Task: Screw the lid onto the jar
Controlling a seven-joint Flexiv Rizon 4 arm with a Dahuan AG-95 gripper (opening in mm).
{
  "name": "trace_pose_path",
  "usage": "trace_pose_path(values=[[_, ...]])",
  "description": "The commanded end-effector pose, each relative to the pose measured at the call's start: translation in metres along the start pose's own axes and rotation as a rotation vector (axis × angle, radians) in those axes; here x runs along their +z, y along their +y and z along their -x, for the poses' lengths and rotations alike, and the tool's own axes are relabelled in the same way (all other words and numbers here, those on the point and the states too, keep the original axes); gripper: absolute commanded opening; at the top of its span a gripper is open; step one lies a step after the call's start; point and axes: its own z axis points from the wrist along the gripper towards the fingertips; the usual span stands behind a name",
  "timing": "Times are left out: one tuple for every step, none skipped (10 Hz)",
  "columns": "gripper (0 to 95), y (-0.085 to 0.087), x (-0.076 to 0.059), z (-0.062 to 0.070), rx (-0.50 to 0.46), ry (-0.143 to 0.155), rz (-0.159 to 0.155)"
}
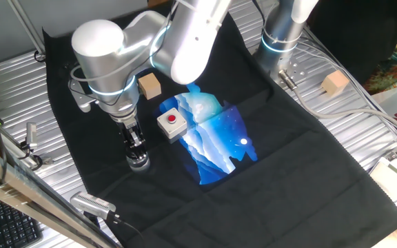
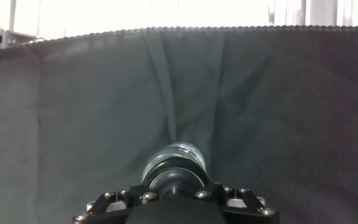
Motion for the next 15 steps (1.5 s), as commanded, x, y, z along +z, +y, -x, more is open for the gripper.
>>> trace_pose_path(values=[[0.0, -0.0004, -0.0002, 0.0006, 0.001, -0.001, -0.015], [0.0, -0.0003, -0.0003, 0.0006, 0.002, -0.001, -0.016], [0.0, 0.0, -0.0003, 0.0008, 0.003, -0.001, -0.016], [0.0, 0.0004, -0.0004, 0.001, 0.004, -0.001, -0.018], [0.0, 0.0009, -0.0006, 0.0014, 0.007, -0.001, -0.02], [0.0, 0.0022, -0.0008, 0.0026, 0.01, -0.001, -0.02], [0.0, 0.0034, -0.0011, 0.004, 0.013, 0.0, -0.022], [0.0, 0.0058, -0.0019, 0.0062, 0.016, -0.001, -0.025], [0.0, 0.0061, -0.0018, 0.0067, 0.016, 0.0, -0.032], [0.0, 0.0059, -0.0015, 0.0072, 0.017, 0.002, -0.033], [0.0, 0.0054, -0.0008, 0.008, 0.017, 0.002, -0.037], [0.0, 0.0054, -0.0006, 0.0081, 0.019, 0.002, -0.039], [0.0, 0.0054, -0.0006, 0.0082, 0.023, 0.0, -0.042], [0.0, 0.0053, -0.0004, 0.0084, 0.025, 0.0, -0.045], [0.0, 0.0053, -0.0004, 0.0085, 0.026, -0.001, -0.044]])
